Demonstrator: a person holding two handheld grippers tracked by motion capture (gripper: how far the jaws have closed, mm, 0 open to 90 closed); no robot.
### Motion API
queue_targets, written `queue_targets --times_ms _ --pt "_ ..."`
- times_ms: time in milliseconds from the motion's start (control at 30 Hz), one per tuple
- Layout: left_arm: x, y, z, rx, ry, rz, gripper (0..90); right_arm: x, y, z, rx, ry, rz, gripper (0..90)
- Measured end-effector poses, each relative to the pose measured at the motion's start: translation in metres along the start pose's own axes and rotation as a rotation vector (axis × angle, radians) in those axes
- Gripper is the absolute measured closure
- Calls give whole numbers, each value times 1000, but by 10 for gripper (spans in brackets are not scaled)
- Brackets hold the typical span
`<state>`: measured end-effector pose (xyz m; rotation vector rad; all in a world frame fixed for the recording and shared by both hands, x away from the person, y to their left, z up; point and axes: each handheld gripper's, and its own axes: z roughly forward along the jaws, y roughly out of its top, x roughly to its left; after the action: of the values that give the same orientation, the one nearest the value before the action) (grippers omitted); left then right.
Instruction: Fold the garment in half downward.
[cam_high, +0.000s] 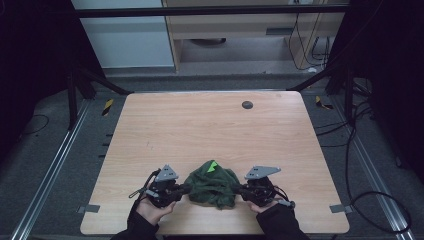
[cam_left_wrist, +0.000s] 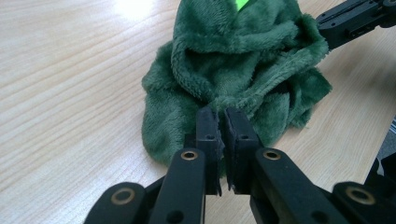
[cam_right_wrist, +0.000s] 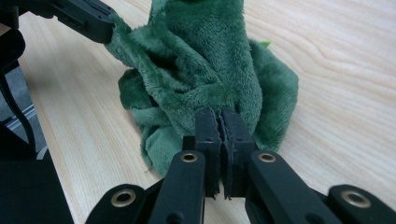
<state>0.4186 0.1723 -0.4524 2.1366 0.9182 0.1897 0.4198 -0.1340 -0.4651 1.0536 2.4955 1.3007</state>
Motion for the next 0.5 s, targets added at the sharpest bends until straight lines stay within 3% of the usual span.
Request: queue_targets --times_ms 200,500 --pt "-3 -4 8 42 -12 10 854 1 -6 4 25 3 5 864" --pt "-5 -7 12 52 -3 7 836 3 -11 8 39 -1 2 834"
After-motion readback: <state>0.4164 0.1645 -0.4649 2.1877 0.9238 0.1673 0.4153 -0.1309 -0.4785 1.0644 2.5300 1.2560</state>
